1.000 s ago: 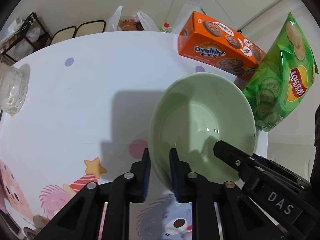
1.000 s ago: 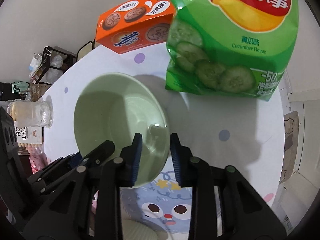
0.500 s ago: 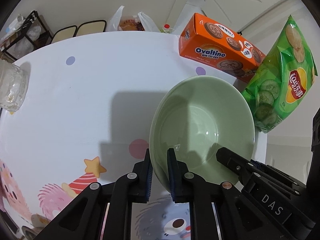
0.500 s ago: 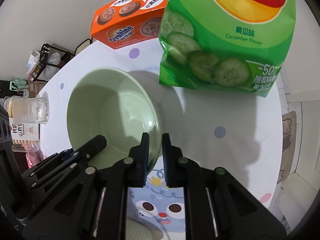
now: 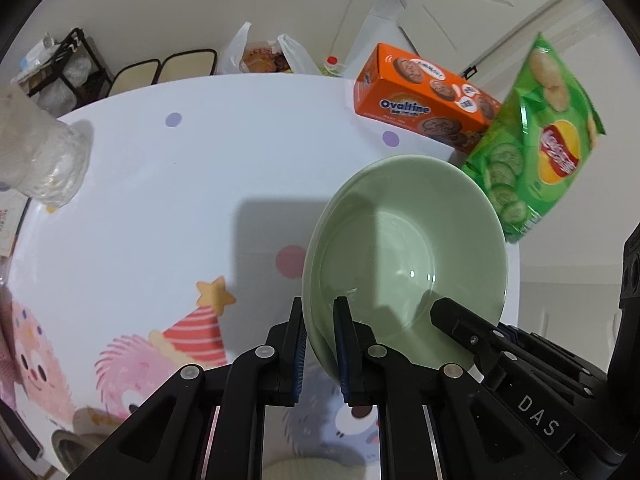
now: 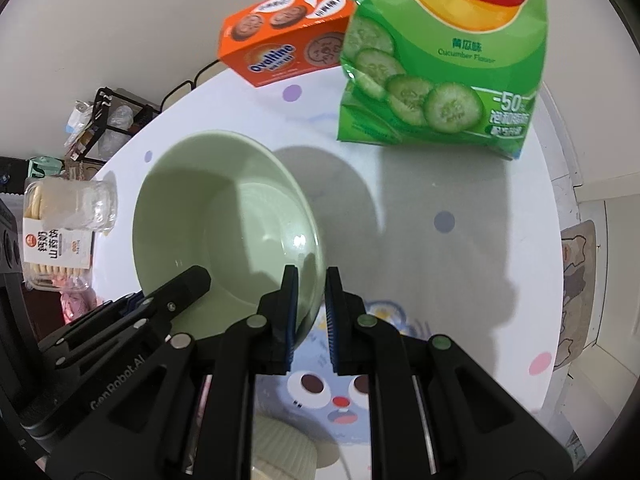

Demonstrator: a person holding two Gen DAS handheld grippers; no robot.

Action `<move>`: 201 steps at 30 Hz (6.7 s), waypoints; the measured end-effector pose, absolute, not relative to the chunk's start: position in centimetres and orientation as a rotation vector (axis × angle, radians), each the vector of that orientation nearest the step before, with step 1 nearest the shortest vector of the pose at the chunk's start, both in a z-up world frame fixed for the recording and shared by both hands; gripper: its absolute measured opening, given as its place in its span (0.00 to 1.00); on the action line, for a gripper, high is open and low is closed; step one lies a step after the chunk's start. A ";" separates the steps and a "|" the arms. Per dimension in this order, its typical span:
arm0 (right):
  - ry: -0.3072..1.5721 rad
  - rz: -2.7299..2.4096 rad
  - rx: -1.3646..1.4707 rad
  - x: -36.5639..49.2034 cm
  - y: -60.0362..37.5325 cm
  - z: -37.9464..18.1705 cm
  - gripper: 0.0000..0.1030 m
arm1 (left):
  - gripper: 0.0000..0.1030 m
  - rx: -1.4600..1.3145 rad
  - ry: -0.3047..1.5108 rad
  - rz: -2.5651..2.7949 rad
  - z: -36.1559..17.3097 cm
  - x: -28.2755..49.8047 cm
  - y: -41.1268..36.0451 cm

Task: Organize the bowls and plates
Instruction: 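Lift the green bowl with both grippers and carry it toward the stacked bowls, then lower the green bowl with both grippers onto the cream-in-green bowl stack, then grasp the rim of the nested green bowl stack with both grippers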

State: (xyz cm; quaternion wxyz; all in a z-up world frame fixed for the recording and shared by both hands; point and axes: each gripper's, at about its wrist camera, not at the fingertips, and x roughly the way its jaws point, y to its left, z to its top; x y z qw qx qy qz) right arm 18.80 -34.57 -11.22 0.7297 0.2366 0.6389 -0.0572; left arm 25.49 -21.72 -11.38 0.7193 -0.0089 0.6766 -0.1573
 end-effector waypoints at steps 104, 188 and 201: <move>1.456 -0.124 0.458 0.8 -26.6 -7.2 0.54 | 0.70 -0.230 1.612 -0.336 -10.8 5.7 -8.6; 1.511 0.011 0.618 1.0 -26.0 -13.3 0.30 | 0.26 -0.447 1.611 -0.317 -14.4 5.8 -9.0; 1.498 0.007 0.624 1.1 -26.0 -12.8 0.29 | 0.26 -0.431 1.603 -0.323 -14.0 5.9 -9.1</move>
